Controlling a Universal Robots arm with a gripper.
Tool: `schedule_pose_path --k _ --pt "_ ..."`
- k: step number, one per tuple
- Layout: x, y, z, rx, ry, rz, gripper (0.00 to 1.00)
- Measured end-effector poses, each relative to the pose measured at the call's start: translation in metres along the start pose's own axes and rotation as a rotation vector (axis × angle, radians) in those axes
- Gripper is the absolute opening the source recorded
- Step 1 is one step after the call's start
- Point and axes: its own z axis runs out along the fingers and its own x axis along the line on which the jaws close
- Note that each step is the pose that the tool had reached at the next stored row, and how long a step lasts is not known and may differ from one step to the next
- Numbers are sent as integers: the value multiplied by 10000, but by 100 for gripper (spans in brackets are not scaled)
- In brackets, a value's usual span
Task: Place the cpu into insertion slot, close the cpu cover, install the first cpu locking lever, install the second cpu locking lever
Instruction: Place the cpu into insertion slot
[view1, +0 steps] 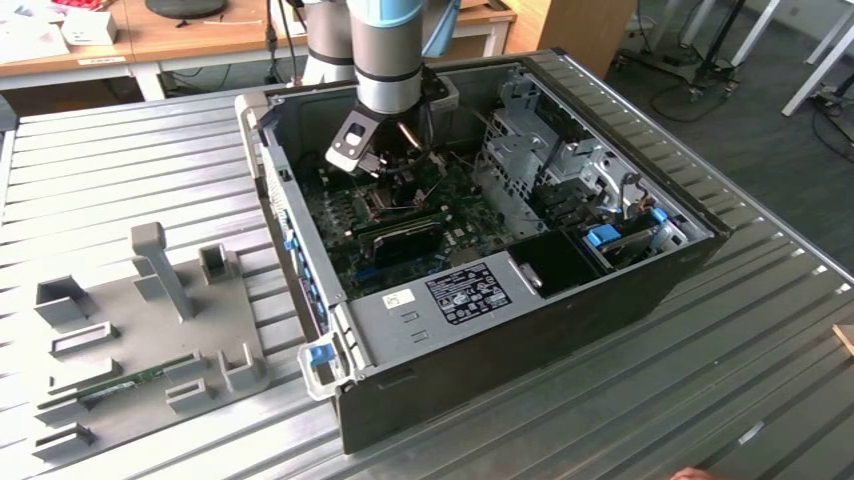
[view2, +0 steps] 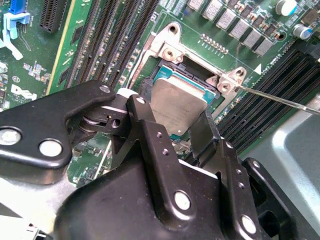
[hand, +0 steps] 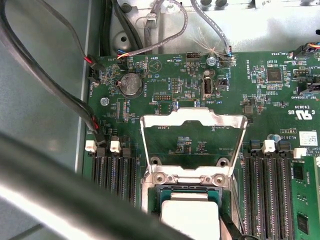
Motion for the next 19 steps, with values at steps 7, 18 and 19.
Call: schedule_pose_path --k 7,18,19 --pt "0 2 0 -1 -1 11 54" --pt "0 2 0 -2 -1 13 61" --pt "0 2 1 -2 0 14 61"
